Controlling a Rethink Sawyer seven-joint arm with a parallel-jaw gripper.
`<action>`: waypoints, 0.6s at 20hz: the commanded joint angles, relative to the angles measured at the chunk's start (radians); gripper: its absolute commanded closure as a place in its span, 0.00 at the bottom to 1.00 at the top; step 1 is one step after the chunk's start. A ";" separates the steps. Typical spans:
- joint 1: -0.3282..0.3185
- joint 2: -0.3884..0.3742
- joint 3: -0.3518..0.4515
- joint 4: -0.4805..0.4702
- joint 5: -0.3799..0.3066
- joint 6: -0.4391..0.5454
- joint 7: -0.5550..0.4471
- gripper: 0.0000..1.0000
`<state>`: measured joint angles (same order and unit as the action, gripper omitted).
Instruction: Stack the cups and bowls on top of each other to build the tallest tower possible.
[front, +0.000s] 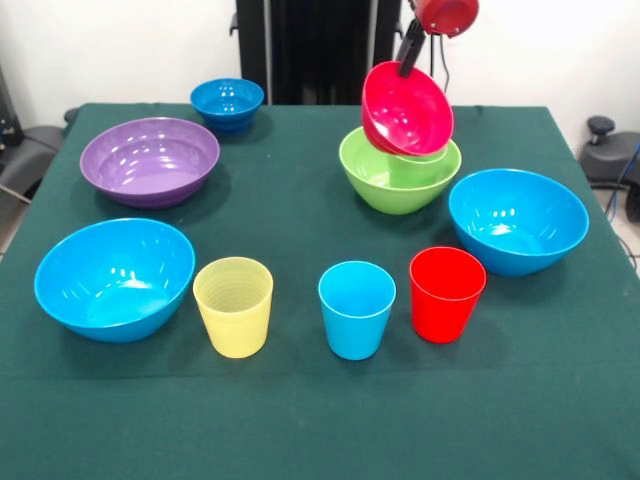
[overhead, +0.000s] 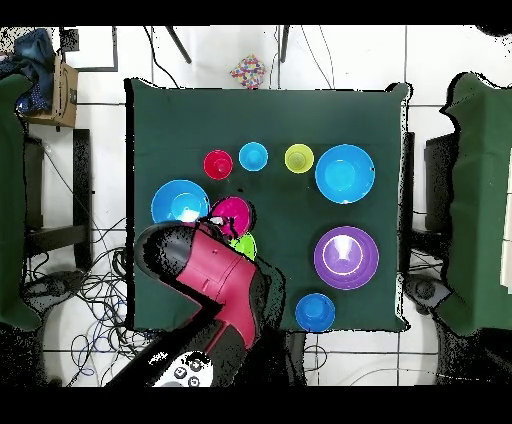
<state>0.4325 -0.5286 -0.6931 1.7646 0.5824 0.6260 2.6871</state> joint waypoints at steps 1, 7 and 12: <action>-0.006 0.021 0.073 -0.051 -0.068 0.083 0.105 1.00; -0.016 0.021 0.070 -0.048 -0.073 0.068 0.092 1.00; -0.021 0.017 0.069 -0.049 -0.077 0.066 0.080 1.00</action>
<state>0.4320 -0.5286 -0.6940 1.7570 0.5822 0.6260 2.6871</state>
